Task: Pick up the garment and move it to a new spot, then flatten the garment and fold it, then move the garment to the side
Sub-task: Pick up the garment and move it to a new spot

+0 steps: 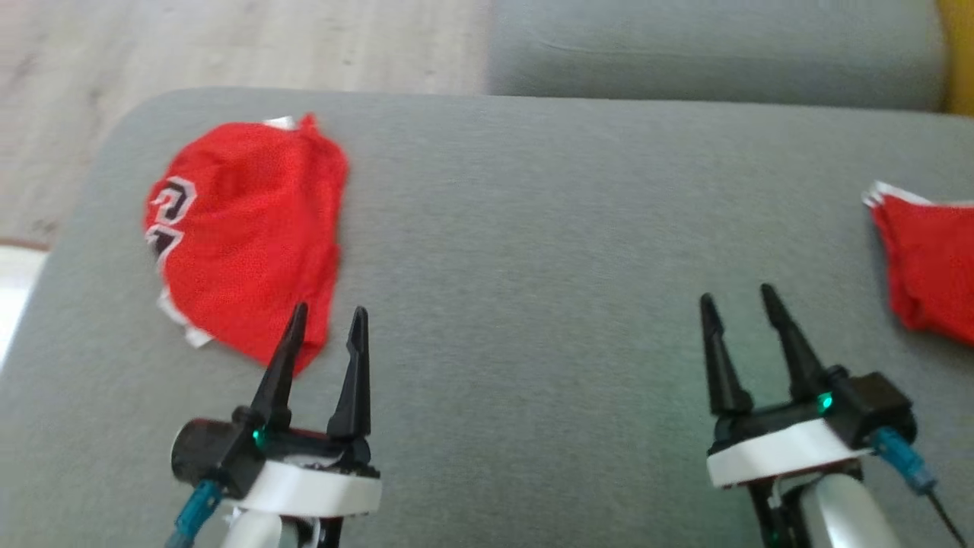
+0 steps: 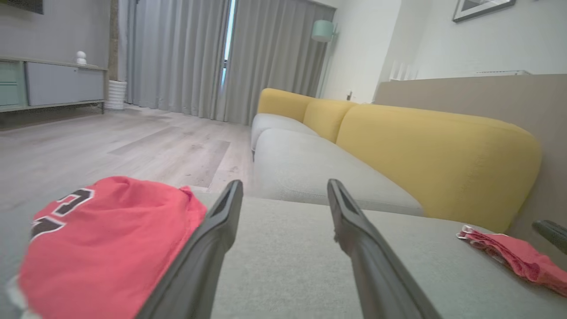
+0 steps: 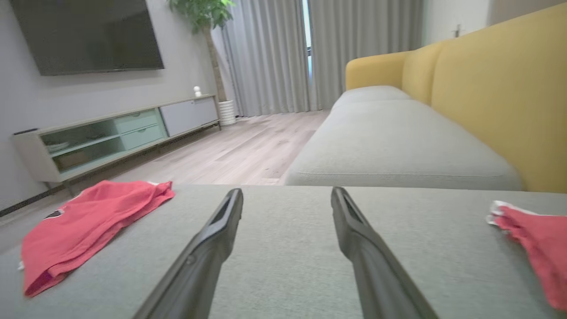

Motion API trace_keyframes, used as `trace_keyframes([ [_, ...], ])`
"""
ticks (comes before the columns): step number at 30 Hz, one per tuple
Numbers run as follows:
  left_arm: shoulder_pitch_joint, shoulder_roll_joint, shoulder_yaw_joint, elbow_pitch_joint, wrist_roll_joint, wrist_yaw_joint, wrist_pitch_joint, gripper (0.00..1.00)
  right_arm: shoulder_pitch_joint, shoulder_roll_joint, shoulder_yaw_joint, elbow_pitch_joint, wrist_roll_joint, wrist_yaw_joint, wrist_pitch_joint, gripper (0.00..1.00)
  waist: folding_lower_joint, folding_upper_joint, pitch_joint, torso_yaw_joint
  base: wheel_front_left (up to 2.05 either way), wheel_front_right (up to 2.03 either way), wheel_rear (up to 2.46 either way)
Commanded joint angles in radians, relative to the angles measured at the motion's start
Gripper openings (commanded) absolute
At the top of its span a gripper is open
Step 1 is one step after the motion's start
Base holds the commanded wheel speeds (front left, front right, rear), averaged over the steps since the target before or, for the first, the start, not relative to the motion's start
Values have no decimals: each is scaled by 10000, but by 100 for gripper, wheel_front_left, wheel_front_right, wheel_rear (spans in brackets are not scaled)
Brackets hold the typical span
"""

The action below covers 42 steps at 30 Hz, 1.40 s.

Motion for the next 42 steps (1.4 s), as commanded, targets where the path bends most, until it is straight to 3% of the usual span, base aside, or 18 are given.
trace_keyframes([
  [1,-106,26,347,-258,52,61,-51,100,-186,-22,359,-231,71,-9,-93,100,0,0,-249,608,0,0,0],
  [8,165,26,529,-207,185,147,-51,100,-42,-22,817,-22,378,-9,-93,100,0,0,-530,1796,0,0,0],
  [14,295,26,645,-247,227,167,-51,100,53,-22,1160,78,387,-9,-93,100,0,0,-586,2421,0,0,0],
  [22,307,26,878,-349,289,146,-51,100,-15,-22,1313,100,439,-9,-93,100,0,0,-427,2501,0,0,0],
  [27,-254,108,1782,-503,350,134,-51,100,-256,-22,1297,65,314,-9,-93,100,0,0,19,2126,0,0,0],
  [30,-1349,811,2251,-184,609,24,-51,100,-534,-22,1181,11,-26,-9,-93,100,0,0,596,1735,0,0,0],
  [34,-2447,1625,2155,559,667,-19,-51,100,-810,-22,1038,-123,-270,-9,-93,100,0,0,1135,1421,0,0,0],
  [42,-6070,4216,-74,3484,-449,-39,1514,100,-1651,-22,831,-793,-901,-9,-93,100,0,0,2569,503,0,0,0],
])
